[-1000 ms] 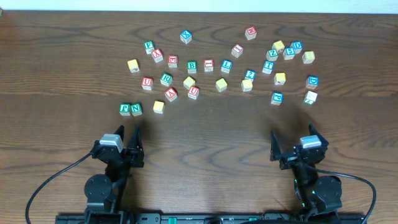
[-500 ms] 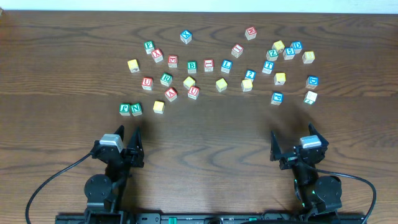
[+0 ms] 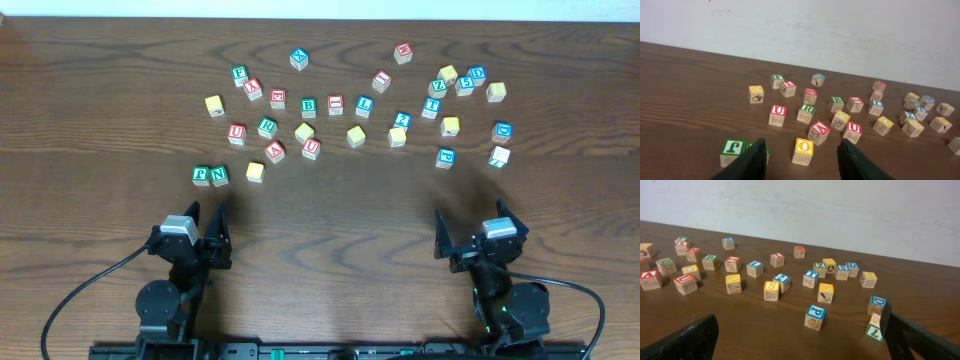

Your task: Spell out ROBOT

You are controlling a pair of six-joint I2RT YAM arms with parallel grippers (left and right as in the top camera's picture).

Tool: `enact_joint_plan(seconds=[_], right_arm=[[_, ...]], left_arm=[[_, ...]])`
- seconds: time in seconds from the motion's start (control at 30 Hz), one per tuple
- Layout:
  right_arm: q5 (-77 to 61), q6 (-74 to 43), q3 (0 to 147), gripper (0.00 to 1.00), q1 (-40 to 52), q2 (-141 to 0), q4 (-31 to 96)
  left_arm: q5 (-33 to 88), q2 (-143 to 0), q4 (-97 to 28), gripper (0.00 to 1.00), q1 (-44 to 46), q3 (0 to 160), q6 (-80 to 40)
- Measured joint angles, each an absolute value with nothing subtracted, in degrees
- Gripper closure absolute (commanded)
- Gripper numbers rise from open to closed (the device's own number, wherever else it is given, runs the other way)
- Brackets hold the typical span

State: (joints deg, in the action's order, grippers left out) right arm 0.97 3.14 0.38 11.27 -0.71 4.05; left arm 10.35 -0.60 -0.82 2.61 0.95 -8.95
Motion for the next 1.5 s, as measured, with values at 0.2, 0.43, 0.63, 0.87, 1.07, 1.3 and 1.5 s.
enact_joint_plan(seconds=[0.2, 0.43, 0.63, 0.87, 1.07, 1.3, 1.5], right_arm=[[0.97, 3.14, 0.38, 0.01, 11.27, -0.71, 4.05], [0.97, 3.14, 0.38, 0.01, 12.51, -0.71, 4.05], [0.95, 3.11, 0.38, 0.01, 12.58, -0.73, 4.05], [0.95, 3.11, 0.38, 0.01, 12.58, -0.73, 4.05], [0.84, 3.14, 0.38, 0.01, 12.58, -0.75, 4.05], [0.80, 3.11, 0.38, 0.01, 12.62, -1.06, 4.05], [0.80, 3.11, 0.38, 0.01, 12.62, -1.06, 4.05]], left_arm=[[10.35, -0.60, -0.82, 0.55, 2.61, 0.95, -8.95], [10.35, -0.60, -0.82, 0.55, 2.61, 0.95, -8.95], [10.35, -0.60, -0.82, 0.55, 2.61, 0.95, -8.95], [10.35, -0.60, -0.84, 0.55, 2.61, 0.97, -8.95], [10.70, -5.63, -13.72, 0.55, 2.61, 8.49, -8.95], [13.13, -43.40, -31.70, 0.55, 2.61, 45.71, -7.46], [13.82, -63.96, -40.25, 0.55, 2.61, 58.87, -7.20]])
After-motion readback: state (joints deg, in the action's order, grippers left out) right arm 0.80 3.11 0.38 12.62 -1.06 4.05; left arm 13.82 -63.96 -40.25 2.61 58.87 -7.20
